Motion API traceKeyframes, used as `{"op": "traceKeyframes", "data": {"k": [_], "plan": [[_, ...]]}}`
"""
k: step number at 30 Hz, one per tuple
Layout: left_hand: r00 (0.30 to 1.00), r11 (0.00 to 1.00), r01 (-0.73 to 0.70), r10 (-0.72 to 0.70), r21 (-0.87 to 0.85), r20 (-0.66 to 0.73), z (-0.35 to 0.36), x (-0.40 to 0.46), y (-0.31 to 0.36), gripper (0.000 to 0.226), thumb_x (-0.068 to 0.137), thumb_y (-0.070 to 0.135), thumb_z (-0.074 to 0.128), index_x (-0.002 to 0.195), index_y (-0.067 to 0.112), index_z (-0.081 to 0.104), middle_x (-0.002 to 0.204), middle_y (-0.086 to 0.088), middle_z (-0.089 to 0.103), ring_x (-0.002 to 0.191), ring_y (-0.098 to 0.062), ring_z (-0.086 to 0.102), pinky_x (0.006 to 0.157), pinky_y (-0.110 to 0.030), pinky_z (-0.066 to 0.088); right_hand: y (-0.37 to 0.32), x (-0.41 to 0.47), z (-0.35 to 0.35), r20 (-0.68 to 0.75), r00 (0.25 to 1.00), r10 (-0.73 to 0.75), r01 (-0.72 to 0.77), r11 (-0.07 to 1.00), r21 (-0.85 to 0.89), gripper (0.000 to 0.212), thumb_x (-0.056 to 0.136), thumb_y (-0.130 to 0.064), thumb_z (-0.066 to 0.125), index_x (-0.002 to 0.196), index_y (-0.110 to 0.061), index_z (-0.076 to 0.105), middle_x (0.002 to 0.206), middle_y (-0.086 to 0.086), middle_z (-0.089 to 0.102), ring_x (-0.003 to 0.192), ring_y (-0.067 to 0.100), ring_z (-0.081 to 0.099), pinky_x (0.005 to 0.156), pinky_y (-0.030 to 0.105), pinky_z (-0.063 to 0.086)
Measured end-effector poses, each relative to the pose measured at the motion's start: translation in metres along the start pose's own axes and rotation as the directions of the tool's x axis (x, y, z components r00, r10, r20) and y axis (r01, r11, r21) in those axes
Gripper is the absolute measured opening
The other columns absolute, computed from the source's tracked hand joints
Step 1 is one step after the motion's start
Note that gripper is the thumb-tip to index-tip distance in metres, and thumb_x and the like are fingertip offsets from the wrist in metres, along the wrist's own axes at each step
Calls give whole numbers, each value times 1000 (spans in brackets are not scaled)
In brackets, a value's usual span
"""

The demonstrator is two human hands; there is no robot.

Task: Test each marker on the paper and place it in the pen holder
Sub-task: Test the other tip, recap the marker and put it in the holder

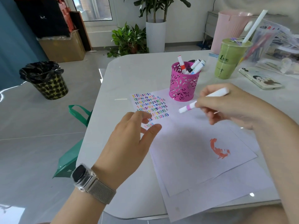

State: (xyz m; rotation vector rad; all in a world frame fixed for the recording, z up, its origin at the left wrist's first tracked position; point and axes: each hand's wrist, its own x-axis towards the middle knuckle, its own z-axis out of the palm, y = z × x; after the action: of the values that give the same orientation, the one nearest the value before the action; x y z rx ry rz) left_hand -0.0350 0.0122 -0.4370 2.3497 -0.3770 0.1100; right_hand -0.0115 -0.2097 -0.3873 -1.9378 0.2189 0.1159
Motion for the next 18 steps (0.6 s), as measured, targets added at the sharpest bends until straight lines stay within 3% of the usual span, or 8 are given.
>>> {"op": "traceKeyframes", "data": {"k": [3,6,8,10,12,18], "plan": [[999,992,7,-1,-125,48,-1,-2,8,47,82,53,43,123,30,46,110,17,51,93,12,52,75,-8,45,-9,-8,29,207,977,-59,48,997,57,28,88,-14,60,62,-14,51,49,3,48,41,12,36,37,21,33],[996,990,-14,26,-138,86,-4,-2,13,15,92,40,43,96,33,55,87,21,60,81,2,56,68,-10,43,-13,-9,56,300,945,-130,82,983,166,34,92,-17,55,60,-14,45,43,3,43,36,10,33,38,19,23],[993,985,11,10,-170,119,-5,-2,14,22,95,35,38,79,34,54,68,19,58,67,0,52,59,-12,41,-14,-7,67,254,955,-156,106,974,200,35,93,-15,52,60,-14,41,40,2,39,33,8,36,39,18,20],[987,969,70,-33,-236,157,-5,-2,16,25,96,34,36,84,30,57,67,9,50,57,-5,42,55,-20,39,-13,-5,72,181,968,-172,136,971,195,34,92,-16,53,61,-15,40,40,0,37,35,9,37,39,18,20],[977,944,132,-73,-303,198,-6,0,17,27,97,34,35,89,26,59,70,0,46,57,-9,38,60,-34,40,-11,-4,76,114,976,-185,161,969,188,36,91,-19,55,59,-16,39,38,-2,35,40,14,34,40,19,21],[992,933,60,-16,-355,127,-2,-2,23,28,95,33,40,77,21,58,59,2,44,47,-8,35,47,-20,31,-10,-4,80,50,977,-207,188,948,255,40,88,-18,58,53,-15,37,38,-3,35,40,17,32,47,25,27]]}}
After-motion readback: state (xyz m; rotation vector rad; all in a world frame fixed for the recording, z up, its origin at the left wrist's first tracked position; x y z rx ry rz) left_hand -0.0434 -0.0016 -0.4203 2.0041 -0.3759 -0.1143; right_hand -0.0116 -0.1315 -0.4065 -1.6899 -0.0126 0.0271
